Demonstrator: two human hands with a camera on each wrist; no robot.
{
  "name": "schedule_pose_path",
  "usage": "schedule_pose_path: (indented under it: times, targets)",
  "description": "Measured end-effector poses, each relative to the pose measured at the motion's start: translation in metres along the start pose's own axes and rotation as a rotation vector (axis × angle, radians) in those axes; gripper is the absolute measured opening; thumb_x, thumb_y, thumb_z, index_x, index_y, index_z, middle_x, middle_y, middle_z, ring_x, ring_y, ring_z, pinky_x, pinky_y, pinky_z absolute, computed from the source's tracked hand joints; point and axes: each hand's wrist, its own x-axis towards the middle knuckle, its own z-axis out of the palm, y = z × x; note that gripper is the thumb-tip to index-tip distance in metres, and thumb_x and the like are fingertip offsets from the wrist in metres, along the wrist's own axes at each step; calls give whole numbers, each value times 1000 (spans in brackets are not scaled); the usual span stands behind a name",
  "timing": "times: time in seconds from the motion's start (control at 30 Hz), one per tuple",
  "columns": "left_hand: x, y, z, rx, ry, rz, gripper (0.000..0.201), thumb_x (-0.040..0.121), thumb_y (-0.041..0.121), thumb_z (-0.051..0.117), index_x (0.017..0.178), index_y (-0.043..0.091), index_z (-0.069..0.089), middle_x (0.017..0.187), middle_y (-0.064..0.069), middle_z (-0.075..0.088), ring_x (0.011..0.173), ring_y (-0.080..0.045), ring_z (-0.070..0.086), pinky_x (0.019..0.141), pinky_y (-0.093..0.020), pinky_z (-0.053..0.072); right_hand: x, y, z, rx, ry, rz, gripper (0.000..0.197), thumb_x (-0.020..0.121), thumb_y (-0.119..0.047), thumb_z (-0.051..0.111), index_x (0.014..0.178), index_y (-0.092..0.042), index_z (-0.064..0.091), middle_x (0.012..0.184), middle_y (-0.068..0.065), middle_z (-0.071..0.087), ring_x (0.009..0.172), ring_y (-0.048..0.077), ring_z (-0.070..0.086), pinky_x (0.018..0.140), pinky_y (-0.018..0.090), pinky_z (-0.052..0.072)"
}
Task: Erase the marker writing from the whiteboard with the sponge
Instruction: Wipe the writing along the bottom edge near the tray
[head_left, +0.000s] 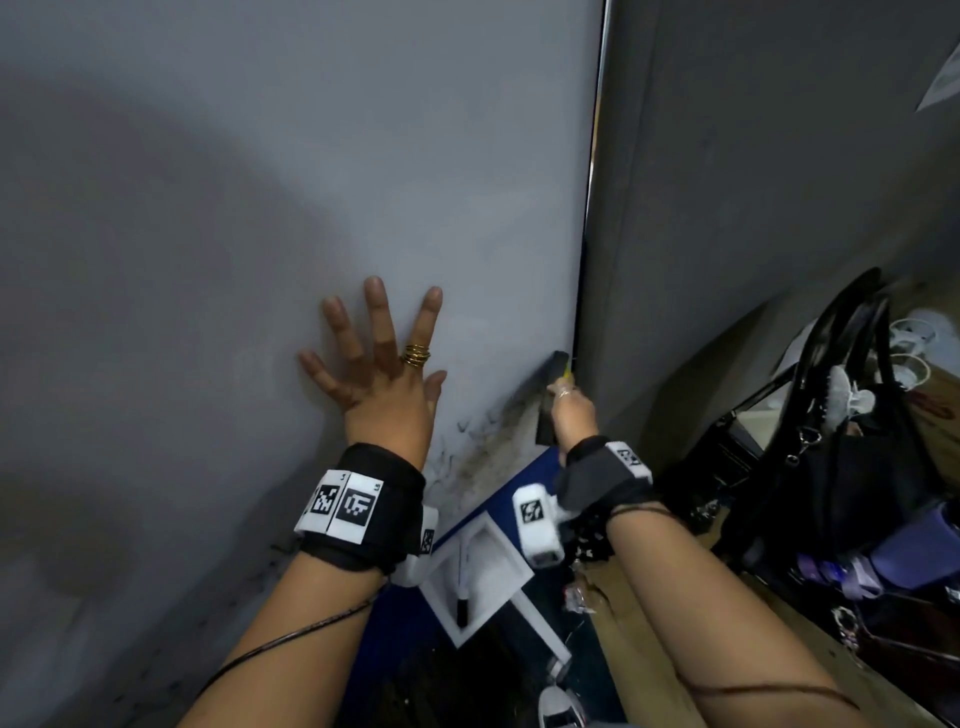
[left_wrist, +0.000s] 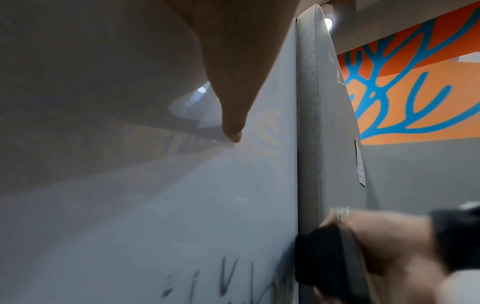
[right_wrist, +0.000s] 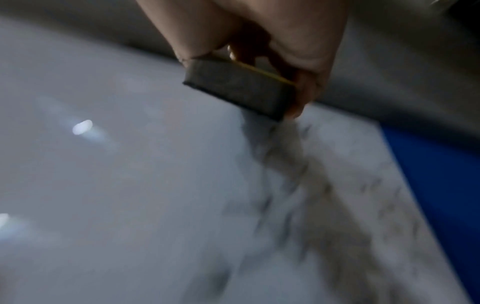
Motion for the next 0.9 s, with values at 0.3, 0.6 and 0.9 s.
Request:
schedule_pose_path:
  times: [0.3,0.6,0.9]
  targets:
    - [-3,-6,-4,38,-35,41,102,77,57,62,148,40,-9,145,-14,-43,130,-43,-39,97,-70,3,-29,38,16,12,-167,134,21,94,-18,47,95,-3,62,96,7,57,94,21,51,86,34,42]
    - [-4,-14,-14,101,-59,114,109,71,45,70,149,39,-6,145,-14,-42,135,-46,-25,103,-69,-1,-7,41,16,-19,-90,40,29,88,-28,51,108,-10,60,99,10,56,93,22,52,88,37,44]
    - [-87,-99,-21,209,-46,138,99,71,17,60,152,29,3,155,-13,-24,141,-34,-24,105,-57,-23,-108,62,56,-35,-291,104,18,96,-14,46,82,-9,56,74,1,55,71,17,53,62,21,44]
